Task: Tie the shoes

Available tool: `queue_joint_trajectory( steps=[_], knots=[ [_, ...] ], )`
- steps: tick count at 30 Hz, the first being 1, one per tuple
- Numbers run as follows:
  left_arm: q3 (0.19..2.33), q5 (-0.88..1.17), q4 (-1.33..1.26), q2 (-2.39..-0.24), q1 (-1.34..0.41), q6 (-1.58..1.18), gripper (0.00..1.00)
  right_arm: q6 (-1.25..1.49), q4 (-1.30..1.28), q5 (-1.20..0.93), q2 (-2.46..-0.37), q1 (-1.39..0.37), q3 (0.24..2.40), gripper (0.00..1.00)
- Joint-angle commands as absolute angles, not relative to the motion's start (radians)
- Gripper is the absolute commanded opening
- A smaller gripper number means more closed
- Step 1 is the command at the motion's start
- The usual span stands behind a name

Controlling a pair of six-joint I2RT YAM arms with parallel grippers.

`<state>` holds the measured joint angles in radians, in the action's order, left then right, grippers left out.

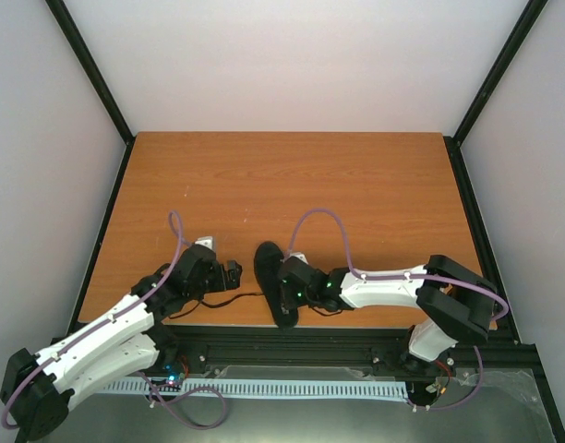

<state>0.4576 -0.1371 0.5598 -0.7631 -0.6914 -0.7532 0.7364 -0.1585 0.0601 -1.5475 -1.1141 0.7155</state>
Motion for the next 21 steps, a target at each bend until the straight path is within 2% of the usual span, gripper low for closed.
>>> queue_joint_trajectory(
  steps=[1,2,3,13,14,15,17,18,19,21],
  knots=[
    [0.478,-0.208,0.419,-0.78,-0.686,-0.68,1.0,0.824,-0.166,0.243,-1.561,-1.096,0.786,0.1],
    [0.478,-0.21,0.402,-0.786,-0.686,-0.665,1.0,0.83,-0.177,0.26,-1.559,-1.086,0.802,0.04],
    [0.479,-0.21,0.379,-0.792,-0.686,-0.647,1.0,0.834,-0.183,0.273,-1.559,-1.074,0.813,0.03],
    [0.453,-0.187,0.14,-0.903,-0.685,-0.446,1.0,0.827,-0.132,0.25,-1.644,-0.91,0.869,0.03],
    [0.457,-0.187,0.124,-0.923,-0.686,-0.438,1.0,0.818,-0.122,0.235,-1.65,-0.901,0.869,0.07],
    [0.462,-0.195,0.114,-0.945,-0.686,-0.435,1.0,0.807,-0.116,0.226,-1.652,-0.896,0.868,0.18],
    [0.461,-0.203,0.073,-0.989,-0.686,-0.43,1.0,0.794,-0.114,0.221,-1.642,-0.892,0.862,0.53],
    [0.46,-0.189,0.047,-1.01,-0.686,-0.417,1.0,0.785,-0.116,0.222,-1.63,-0.89,0.856,0.66],
    [0.458,-0.169,0.019,-1.032,-0.686,-0.401,1.0,0.777,-0.12,0.223,-1.615,-0.886,0.849,0.75],
    [0.456,-0.121,-0.036,-1.074,-0.687,-0.365,1.0,0.745,-0.126,0.215,-1.577,-0.876,0.83,0.87]
  ],
)
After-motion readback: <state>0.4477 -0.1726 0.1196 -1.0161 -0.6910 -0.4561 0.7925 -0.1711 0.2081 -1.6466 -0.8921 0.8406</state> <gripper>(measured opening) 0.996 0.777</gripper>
